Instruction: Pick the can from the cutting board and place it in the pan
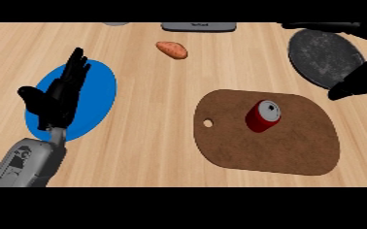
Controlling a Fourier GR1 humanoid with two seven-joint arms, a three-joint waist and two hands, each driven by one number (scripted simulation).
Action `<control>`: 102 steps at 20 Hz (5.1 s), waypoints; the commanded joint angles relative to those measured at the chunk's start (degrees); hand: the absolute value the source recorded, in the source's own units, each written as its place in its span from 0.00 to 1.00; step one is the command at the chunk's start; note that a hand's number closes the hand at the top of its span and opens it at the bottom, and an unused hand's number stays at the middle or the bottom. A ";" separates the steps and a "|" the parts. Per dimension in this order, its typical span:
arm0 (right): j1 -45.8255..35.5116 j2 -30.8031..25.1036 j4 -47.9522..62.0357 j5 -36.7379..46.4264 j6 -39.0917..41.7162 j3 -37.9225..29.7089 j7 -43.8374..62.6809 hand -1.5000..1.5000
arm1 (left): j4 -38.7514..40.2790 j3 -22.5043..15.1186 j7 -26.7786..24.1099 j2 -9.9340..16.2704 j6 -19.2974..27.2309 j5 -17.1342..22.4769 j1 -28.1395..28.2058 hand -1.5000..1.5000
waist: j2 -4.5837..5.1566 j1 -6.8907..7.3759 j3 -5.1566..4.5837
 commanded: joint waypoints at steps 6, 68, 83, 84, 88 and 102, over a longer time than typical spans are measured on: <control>1.84 -0.05 -4.51 1.68 7.70 2.06 0.49 0.00 | -0.17 1.08 -2.38 -1.75 -0.70 -1.96 2.28 0.50 | -0.10 -0.71 -0.02; 12.69 20.11 3.25 52.49 -4.45 12.19 -4.23 1.00 | 0.43 13.06 -1.97 -7.55 -11.58 -9.89 4.46 0.50 | -0.06 -0.97 -0.02; 16.25 26.25 2.59 53.14 -10.78 6.05 0.86 1.00 | 0.41 12.79 0.19 -10.59 -9.45 -13.40 2.55 0.50 | -0.23 -1.83 -0.04; 16.57 26.39 3.00 51.98 -8.37 3.42 7.16 1.00 | -3.52 12.83 1.68 -9.44 -9.52 -13.14 6.38 0.50 | -0.70 -1.86 -0.06; 23.10 31.68 5.94 51.93 -13.69 -4.20 26.58 1.00 | -3.48 14.14 3.94 -9.17 -7.92 -12.94 4.84 0.50 | -1.51 -5.77 -0.08; 30.56 41.14 -32.43 56.29 -27.15 -13.68 55.17 1.00 | -5.73 13.82 3.27 -9.38 -10.55 -12.08 5.92 0.50 | -0.50 -1.88 0.00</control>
